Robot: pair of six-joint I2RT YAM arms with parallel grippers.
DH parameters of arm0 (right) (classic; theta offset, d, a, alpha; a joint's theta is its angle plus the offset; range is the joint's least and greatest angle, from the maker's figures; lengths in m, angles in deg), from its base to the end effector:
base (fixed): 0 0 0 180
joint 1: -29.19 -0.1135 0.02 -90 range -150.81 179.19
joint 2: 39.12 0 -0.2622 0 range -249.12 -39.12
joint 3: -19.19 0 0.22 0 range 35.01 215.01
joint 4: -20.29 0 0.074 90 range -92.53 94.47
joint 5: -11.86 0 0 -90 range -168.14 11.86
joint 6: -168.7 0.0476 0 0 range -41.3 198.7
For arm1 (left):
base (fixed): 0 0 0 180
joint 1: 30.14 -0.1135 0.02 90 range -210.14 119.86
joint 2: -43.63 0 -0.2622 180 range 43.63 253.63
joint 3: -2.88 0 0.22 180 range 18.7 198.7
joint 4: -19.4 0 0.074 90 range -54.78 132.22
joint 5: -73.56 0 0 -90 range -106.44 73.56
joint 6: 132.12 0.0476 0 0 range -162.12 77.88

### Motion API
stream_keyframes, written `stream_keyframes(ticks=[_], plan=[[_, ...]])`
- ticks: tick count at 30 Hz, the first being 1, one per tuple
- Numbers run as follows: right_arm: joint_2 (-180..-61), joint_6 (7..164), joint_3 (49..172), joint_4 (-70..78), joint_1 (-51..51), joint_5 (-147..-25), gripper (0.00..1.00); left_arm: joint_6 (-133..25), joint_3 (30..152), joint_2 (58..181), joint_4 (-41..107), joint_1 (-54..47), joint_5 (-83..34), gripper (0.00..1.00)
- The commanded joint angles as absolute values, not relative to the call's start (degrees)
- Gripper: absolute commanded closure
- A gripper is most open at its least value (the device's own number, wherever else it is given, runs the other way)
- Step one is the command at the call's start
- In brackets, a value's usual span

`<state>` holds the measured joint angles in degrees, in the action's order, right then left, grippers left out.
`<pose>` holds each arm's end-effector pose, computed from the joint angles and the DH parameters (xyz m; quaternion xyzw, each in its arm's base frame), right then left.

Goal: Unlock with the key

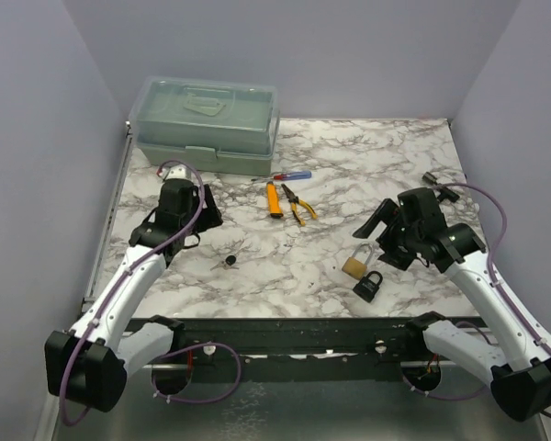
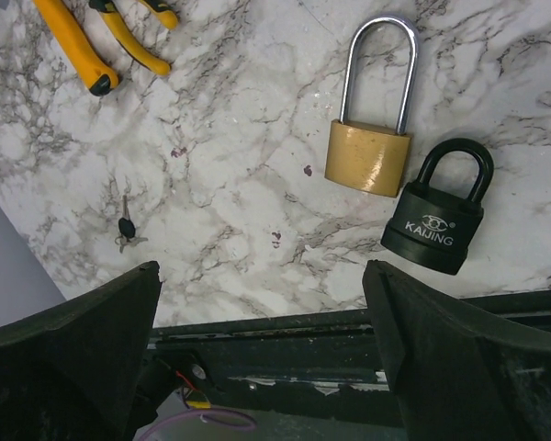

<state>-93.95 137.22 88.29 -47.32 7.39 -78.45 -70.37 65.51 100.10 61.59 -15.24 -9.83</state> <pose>0.1436 0.0577 0.2845 0.2982 0.9012 0.2048 0.2387 0.1869 -0.0441 0.2843 -0.1294 0.8806 -0.1188 0.4402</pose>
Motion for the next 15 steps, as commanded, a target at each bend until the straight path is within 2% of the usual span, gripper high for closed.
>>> stream_keyframes(ticks=[1, 8, 15], plan=[[-92.5, 137.9, 86.5, -50.9, 6.9, -77.0, 0.0, -73.0, 64.8, 105.5, 65.2, -10.0, -10.3, 0.23], [-92.1, 136.5, 85.6, -50.0, 7.0, -77.3, 0.0, -73.3, 64.1, 113.9, 66.5, 1.7, -4.4, 0.28], [-91.5, 134.9, 84.1, -48.9, 6.9, -77.8, 0.0, -73.2, 65.4, 121.1, 66.9, 3.5, -5.1, 0.35]])
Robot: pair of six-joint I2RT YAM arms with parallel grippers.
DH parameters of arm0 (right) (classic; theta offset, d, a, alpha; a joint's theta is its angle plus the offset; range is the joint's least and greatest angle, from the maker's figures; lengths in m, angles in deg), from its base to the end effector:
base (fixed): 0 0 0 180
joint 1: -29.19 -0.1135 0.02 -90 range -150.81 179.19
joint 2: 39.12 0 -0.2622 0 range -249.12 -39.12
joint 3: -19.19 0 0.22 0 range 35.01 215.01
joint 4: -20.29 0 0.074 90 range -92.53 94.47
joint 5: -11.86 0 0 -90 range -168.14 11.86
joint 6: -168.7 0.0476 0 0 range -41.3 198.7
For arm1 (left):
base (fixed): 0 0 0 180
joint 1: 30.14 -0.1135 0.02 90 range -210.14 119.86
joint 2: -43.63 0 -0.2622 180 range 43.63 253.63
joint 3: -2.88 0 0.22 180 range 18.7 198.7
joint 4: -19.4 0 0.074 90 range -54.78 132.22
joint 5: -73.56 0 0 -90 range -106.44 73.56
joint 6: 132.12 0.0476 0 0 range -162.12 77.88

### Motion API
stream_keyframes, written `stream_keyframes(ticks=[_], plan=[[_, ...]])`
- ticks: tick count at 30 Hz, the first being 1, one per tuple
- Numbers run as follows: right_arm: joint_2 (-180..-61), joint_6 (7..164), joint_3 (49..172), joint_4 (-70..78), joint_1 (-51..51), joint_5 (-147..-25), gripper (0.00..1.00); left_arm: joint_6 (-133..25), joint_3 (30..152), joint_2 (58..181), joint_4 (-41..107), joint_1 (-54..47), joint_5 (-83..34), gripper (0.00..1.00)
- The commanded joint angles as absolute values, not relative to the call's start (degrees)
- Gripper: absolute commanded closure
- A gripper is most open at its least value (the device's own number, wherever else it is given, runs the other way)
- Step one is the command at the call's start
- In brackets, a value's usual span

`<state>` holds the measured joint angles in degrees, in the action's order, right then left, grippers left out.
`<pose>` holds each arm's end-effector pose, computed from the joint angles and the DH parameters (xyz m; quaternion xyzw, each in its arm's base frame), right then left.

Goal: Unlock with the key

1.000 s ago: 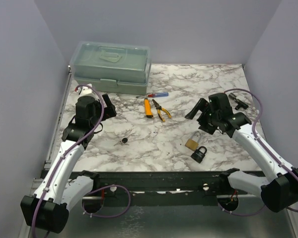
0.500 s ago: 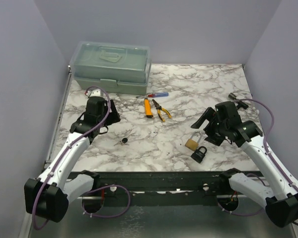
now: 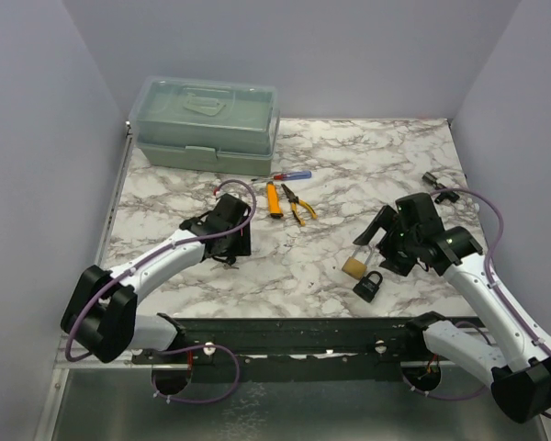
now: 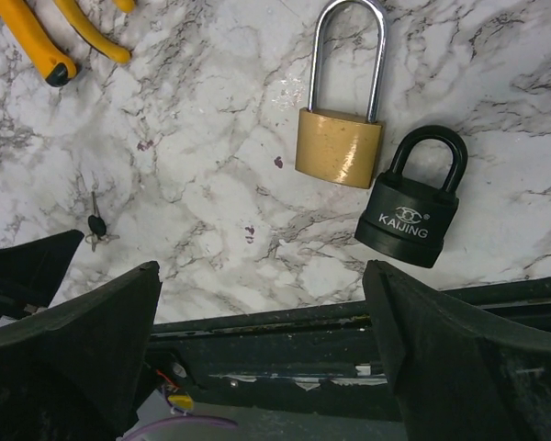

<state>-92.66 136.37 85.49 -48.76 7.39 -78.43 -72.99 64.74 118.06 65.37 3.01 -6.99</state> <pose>0.1357 0.0545 0.2718 0.2940 0.9108 0.1872 0.2214 0.1947 -0.1178 0.2150 -0.0032 0.9595 -0.0760 0.2711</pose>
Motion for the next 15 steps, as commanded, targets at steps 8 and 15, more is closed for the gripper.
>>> stream_keyframes(ticks=[8, 15], plan=[[-89.5, 134.5, 83.2, -49.4, 7.0, -76.8, 0.0, -73.0, 68.3, 127.6, 69.4, 3.5, -5.0, 0.33], [-88.4, 134.4, 82.4, -48.7, 7.0, -77.8, 0.0, -71.7, 70.1, 131.4, 69.6, 3.4, -4.9, 0.36]])
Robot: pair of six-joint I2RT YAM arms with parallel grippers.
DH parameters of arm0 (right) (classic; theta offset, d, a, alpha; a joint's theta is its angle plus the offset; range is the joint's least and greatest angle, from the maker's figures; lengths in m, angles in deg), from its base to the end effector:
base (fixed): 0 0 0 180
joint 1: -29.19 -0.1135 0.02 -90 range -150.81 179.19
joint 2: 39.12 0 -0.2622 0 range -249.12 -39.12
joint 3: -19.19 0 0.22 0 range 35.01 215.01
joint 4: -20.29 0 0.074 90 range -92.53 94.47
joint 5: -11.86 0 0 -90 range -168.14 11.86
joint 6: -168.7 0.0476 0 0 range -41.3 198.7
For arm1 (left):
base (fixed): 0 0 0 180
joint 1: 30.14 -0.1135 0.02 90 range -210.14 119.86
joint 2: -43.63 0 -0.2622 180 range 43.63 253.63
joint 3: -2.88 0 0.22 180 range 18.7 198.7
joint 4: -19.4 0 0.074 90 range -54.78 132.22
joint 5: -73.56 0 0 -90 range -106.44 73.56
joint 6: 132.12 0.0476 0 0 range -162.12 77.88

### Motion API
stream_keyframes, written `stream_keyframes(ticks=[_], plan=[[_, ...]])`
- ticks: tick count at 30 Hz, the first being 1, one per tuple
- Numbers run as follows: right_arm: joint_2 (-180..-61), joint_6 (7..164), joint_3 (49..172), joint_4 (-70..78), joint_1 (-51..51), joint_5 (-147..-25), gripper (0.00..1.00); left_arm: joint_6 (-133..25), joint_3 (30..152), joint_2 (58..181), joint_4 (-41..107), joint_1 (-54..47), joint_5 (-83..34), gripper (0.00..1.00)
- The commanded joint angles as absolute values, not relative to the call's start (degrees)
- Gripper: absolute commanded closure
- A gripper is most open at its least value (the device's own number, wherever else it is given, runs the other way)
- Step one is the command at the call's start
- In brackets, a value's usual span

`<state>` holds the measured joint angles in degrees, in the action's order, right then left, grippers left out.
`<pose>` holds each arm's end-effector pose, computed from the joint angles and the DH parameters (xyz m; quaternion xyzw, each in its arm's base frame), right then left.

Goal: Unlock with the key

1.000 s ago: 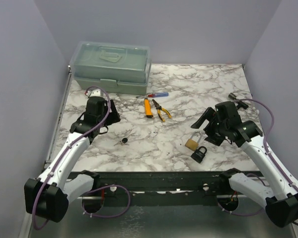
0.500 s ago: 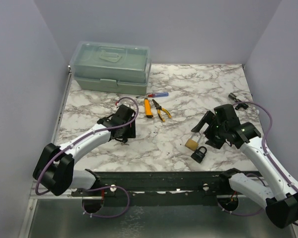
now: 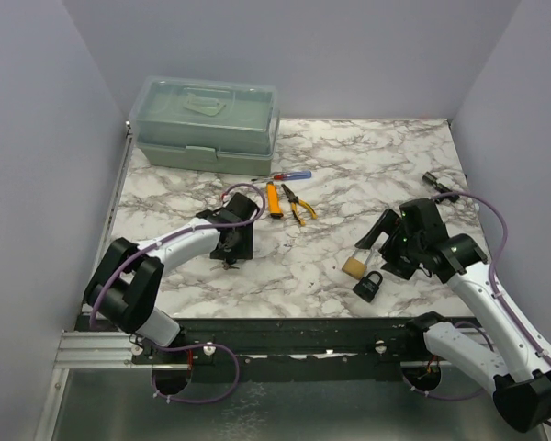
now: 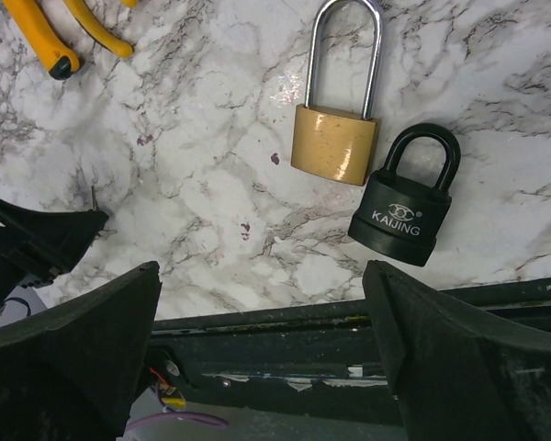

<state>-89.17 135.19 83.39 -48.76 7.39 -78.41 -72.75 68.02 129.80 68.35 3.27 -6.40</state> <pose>0.1252 0.0503 0.2688 0.2836 0.9103 0.1921 0.2324 0.2126 -0.1303 0.1826 0.0086 0.9811 -0.0187 0.1925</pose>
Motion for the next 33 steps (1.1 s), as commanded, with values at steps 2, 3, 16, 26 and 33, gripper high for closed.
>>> stream_keyframes(ticks=[2, 3, 16, 26, 33], plan=[[-88.4, 134.3, 82.5, -48.6, 7.0, -77.8, 0.0, -71.4, 70.5, 132.4, 69.6, 3.4, -5.4, 0.44], [-88.3, 134.2, 82.5, -48.6, 7.0, -77.8, 0.0, -71.2, 70.6, 132.8, 69.6, 3.4, -5.8, 0.47], [-87.6, 133.8, 82.0, -48.9, 7.0, -77.8, 0.0, -71.0, 71.2, 135.1, 69.9, 2.4, -4.8, 0.46], [-87.6, 133.8, 82.1, -49.0, 7.0, -77.8, 0.0, -70.2, 71.6, 136.2, 69.8, 1.4, -8.1, 0.81], [-87.4, 133.1, 82.6, -47.8, 7.0, -77.8, 0.0, -69.4, 71.8, 132.5, 70.1, 1.4, -12.0, 0.99]])
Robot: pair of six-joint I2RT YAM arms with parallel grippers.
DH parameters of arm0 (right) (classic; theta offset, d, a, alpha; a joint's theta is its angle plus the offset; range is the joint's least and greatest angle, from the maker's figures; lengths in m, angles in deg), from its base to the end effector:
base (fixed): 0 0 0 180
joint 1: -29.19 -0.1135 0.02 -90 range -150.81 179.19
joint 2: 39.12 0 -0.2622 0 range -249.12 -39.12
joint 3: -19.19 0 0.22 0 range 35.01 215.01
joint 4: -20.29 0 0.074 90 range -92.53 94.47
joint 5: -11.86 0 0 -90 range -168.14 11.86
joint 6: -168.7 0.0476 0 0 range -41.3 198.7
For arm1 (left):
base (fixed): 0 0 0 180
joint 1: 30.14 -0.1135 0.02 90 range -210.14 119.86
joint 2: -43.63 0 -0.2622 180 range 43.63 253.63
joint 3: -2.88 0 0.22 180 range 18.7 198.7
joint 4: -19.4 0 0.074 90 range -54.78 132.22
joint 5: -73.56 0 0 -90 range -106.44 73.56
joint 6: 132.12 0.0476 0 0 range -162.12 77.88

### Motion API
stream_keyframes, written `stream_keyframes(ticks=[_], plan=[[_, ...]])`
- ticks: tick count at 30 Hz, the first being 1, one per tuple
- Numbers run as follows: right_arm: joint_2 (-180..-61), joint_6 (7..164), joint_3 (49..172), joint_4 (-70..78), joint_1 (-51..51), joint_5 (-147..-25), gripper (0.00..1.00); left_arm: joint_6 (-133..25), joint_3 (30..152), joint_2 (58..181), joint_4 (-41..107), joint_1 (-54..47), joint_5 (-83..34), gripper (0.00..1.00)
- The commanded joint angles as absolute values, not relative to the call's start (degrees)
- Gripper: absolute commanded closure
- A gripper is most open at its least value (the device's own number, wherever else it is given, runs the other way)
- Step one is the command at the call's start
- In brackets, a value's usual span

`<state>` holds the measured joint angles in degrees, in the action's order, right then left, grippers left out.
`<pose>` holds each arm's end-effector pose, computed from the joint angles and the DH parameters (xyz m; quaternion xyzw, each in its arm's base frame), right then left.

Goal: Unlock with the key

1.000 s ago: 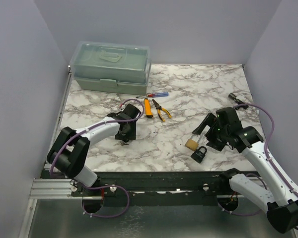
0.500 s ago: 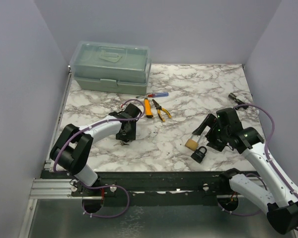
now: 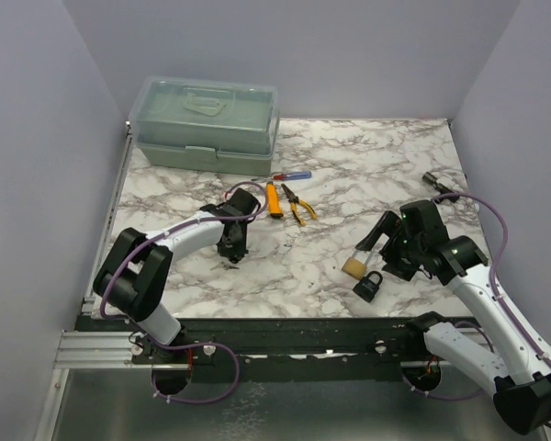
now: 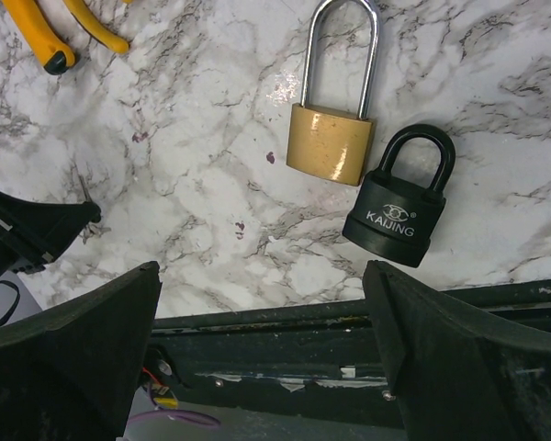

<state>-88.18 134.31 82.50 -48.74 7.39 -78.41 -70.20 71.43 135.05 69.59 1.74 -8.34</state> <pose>0.1221 0.0491 0.2664 0.2765 0.9122 0.1909 0.2347 0.2281 -0.1340 0.1742 0.0223 0.9864 -0.0129 0.1622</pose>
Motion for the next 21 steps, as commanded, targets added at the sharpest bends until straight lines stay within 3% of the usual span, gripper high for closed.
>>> stream_keyframes(ticks=[1, 8, 17, 21], plan=[[-87.1, 132.9, 82.7, -47.2, 7.0, -79.0, 0.0, -69.3, 71.8, 131.5, 70.2, 1.4, -12.8, 1.0], [-85.6, 128.8, 81.7, -39.3, 7.0, -88.1, 0.0, -64.9, 72.6, 125.9, 70.1, 3.2, -18.7, 1.0], [-84.6, 125.1, 76.7, -24.6, 7.0, -107.2, 0.02, -58.9, 74.1, 123.6, 68.2, 13.6, -21.6, 1.0], [-85.9, 125.6, 75.0, -22.0, 7.0, -109.0, 0.04, -57.2, 74.0, 122.7, 66.0, 17.9, -21.8, 1.0]])
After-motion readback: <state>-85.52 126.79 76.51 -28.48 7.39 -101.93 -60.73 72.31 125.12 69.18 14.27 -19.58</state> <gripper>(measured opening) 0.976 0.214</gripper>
